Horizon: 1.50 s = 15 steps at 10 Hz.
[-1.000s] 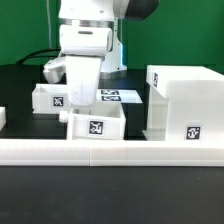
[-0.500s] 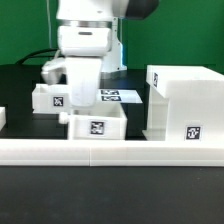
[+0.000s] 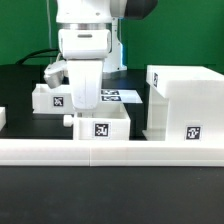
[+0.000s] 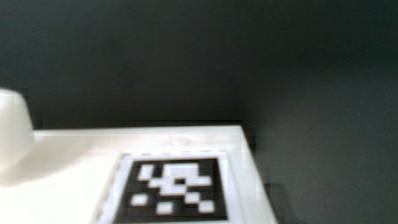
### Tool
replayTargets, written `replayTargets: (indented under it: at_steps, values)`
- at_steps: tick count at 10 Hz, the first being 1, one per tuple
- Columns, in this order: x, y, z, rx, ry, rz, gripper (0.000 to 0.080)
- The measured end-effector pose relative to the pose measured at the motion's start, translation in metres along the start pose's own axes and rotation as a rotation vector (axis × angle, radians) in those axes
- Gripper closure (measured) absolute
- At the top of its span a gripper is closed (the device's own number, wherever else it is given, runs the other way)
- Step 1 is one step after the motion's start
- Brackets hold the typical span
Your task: Assemble drawer
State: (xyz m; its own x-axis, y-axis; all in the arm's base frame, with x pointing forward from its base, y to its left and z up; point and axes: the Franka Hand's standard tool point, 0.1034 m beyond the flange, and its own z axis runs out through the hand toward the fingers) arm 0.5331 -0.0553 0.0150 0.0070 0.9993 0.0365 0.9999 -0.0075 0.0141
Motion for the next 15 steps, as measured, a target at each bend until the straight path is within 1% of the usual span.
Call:
replayTargets:
  at_steps: [4, 5, 6, 7, 8, 9, 11, 12, 13, 14, 15]
  values:
    - [-0.001, -0.002, 0.002, 0.007, 0.001, 0.003, 0.0757]
    - [0.005, -0.001, 0.003, 0.044, -0.001, -0.015, 0.0757]
    - [0.011, 0.005, 0.002, 0.057, -0.002, -0.021, 0.0757]
    - [0.014, 0.007, 0.001, 0.076, -0.002, -0.022, 0.0757]
    - [0.017, 0.008, 0.001, 0.074, -0.002, -0.015, 0.0757]
    - [0.018, 0.007, 0.001, 0.087, 0.000, -0.017, 0.0757]
    - [0.017, 0.006, 0.002, 0.088, 0.000, -0.015, 0.0757]
    - [0.018, 0.007, 0.002, 0.080, 0.000, -0.017, 0.0757]
    - [0.020, 0.009, 0.003, 0.049, 0.001, -0.020, 0.0757]
    - [0.024, 0.009, 0.003, 0.053, 0.003, -0.025, 0.0757]
    - [0.027, 0.013, 0.002, 0.026, 0.005, -0.029, 0.0757]
